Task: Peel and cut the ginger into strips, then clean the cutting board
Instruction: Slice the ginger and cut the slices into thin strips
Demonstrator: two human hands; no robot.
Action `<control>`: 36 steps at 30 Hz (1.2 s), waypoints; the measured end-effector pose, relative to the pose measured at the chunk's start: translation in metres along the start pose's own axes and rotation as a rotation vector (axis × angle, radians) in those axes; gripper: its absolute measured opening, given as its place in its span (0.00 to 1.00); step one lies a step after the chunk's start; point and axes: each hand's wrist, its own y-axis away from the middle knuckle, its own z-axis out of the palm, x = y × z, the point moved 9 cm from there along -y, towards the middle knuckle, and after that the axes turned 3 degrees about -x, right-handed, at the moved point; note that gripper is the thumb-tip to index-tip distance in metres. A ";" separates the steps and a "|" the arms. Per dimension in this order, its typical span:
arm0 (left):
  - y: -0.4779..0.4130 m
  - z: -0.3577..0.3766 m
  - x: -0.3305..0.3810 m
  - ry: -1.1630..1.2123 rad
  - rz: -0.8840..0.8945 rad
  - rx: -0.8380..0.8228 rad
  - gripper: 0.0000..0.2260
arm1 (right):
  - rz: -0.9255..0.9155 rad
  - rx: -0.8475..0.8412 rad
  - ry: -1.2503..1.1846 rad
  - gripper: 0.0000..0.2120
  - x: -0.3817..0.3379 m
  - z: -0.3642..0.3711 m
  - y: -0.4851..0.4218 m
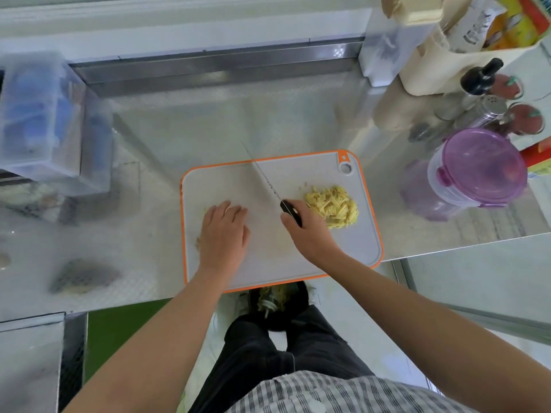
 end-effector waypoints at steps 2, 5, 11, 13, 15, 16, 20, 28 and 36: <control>0.013 -0.007 -0.006 0.038 -0.017 0.049 0.19 | -0.012 0.011 0.084 0.16 0.000 0.012 -0.002; 0.023 -0.018 -0.026 0.099 -0.184 0.101 0.18 | -0.069 0.004 0.109 0.18 -0.002 0.036 0.002; 0.048 -0.006 -0.059 0.145 -0.487 -0.023 0.24 | -0.239 -0.150 0.196 0.17 -0.012 0.074 0.038; 0.056 0.001 -0.062 0.162 -0.530 -0.086 0.33 | -0.229 -0.073 0.171 0.16 -0.012 0.065 0.030; 0.062 0.006 -0.064 0.191 -0.560 -0.121 0.39 | -0.176 -0.008 0.153 0.17 -0.008 0.057 0.020; 0.065 0.008 -0.065 0.203 -0.575 -0.130 0.40 | -0.157 -0.009 0.152 0.17 -0.006 0.058 0.018; 0.069 0.010 -0.069 0.317 -0.579 -0.087 0.28 | -0.217 -0.148 0.235 0.17 -0.011 0.079 0.039; 0.072 0.010 -0.076 0.447 -0.560 -0.031 0.19 | -0.186 -0.121 0.253 0.17 -0.016 0.072 0.025; 0.063 0.012 -0.079 0.495 -0.572 -0.087 0.35 | -0.175 -0.093 0.222 0.16 -0.014 0.062 0.030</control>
